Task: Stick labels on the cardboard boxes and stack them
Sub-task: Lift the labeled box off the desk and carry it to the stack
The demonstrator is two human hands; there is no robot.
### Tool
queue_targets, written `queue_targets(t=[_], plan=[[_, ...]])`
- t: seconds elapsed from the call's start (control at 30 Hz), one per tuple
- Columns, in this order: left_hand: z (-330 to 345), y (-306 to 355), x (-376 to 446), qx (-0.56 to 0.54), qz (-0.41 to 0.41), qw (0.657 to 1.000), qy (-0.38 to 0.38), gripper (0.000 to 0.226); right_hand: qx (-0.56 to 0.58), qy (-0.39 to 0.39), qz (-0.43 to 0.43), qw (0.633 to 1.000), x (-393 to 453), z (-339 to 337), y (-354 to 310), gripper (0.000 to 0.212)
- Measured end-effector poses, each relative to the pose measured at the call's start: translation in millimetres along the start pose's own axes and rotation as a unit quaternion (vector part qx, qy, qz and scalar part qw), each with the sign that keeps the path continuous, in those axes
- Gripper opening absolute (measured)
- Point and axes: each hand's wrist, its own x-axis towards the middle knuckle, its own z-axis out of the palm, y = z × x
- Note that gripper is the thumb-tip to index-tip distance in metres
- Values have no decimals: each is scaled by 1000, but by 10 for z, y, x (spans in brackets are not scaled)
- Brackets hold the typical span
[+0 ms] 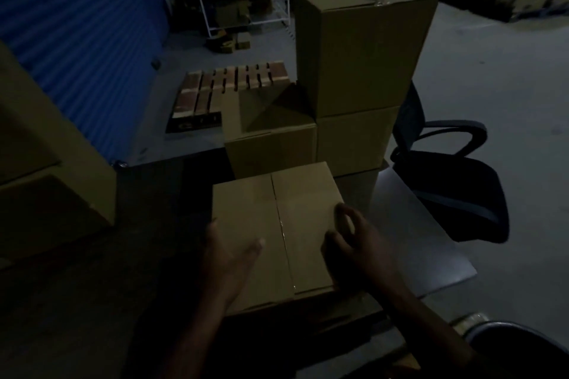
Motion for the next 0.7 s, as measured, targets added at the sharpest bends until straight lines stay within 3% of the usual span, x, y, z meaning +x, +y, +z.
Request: queue_targets(t=[0.17, 0.4, 0.5, 0.63, 0.7], plan=[[-414, 103, 157, -56, 33, 998, 4, 98, 13, 39, -7, 999, 27, -55, -494, 57], [-1570, 591, 604, -107, 139, 984, 26, 101, 188, 82, -52, 977, 62, -179, -1507, 48], [-2036, 769, 830, -122, 181, 975, 43, 104, 251, 70, -81, 962, 105, -214, -1868, 60], [-2445, 1113, 1186, -234, 188, 953, 38, 66, 312, 64, -126, 940, 249, -352, -2230, 70], [-2550, 1298, 1297, -276, 206, 939, 25, 69, 333, 65, -145, 929, 373, -447, -2379, 76]])
